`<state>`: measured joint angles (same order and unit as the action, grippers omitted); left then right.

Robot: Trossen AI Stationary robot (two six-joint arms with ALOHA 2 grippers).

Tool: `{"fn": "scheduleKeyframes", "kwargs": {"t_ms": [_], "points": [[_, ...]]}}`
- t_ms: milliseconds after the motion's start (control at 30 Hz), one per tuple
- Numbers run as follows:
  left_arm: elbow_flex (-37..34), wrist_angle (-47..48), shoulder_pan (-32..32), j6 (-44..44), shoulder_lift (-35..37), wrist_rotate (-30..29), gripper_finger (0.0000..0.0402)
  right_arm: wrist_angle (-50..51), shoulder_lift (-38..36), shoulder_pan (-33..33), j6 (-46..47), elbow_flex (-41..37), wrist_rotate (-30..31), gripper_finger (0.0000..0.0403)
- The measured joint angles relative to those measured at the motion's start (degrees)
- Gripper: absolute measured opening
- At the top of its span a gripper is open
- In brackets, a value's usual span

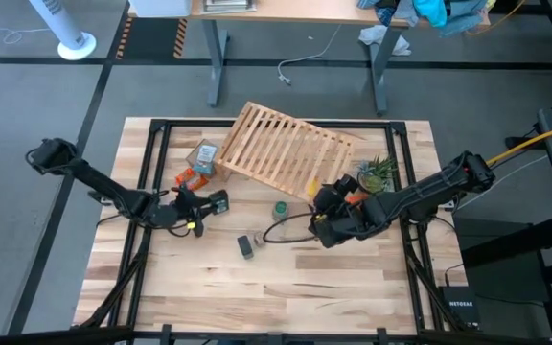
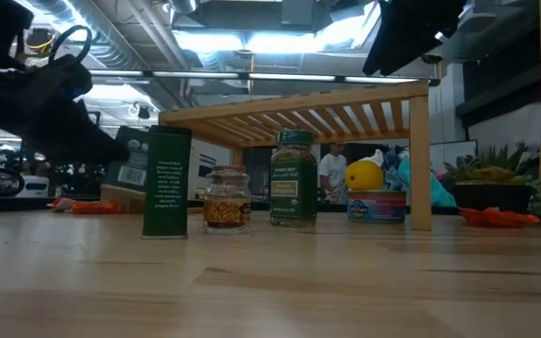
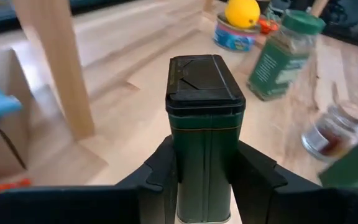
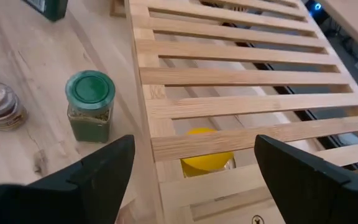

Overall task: Shelf spices
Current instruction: Remove the green seasoning can from the shelf

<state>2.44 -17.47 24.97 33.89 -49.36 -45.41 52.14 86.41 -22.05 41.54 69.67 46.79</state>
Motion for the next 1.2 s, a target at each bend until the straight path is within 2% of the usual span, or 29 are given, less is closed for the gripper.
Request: {"fn": "scheduleKeyframes", "kwargs": {"t_ms": [167, 333, 600, 833, 1000, 1200], "points": [[0.0, -0.3, 4.3, 4.8, -4.8, 0.0, 0.0101, -0.2, 0.0, -1.4, 0.0, 0.0, 1.3, 0.0337], [0.1, -5.7, 6.8, 4.6, -10.6, -0.1, 0.0101, -0.8, 0.0, -1.2, 0.1, 0.0, 1.2, 0.0337], [0.2, -11.0, 7.1, 3.7, -18.2, -0.5, 0.0135, -5.3, 0.0, -1.2, 0.0, 0.0, 1.2, 0.0337], [0.2, -16.3, 7.0, 4.5, -22.3, 0.6, 0.0129, -6.2, 0.0, -1.2, 0.0, 0.0, 0.5, 0.0337], [0.2, -16.8, 7.0, 7.1, -22.6, 2.1, 0.0136, -8.4, 0.0, -1.2, -2.8, 0.0, 0.1, 0.0337], [0.1, -21.7, 7.0, -2.0, -22.8, 3.8, 0.0143, -12.2, 0.0, -1.2, -9.1, 0.0, 0.7, 0.0337]]}}
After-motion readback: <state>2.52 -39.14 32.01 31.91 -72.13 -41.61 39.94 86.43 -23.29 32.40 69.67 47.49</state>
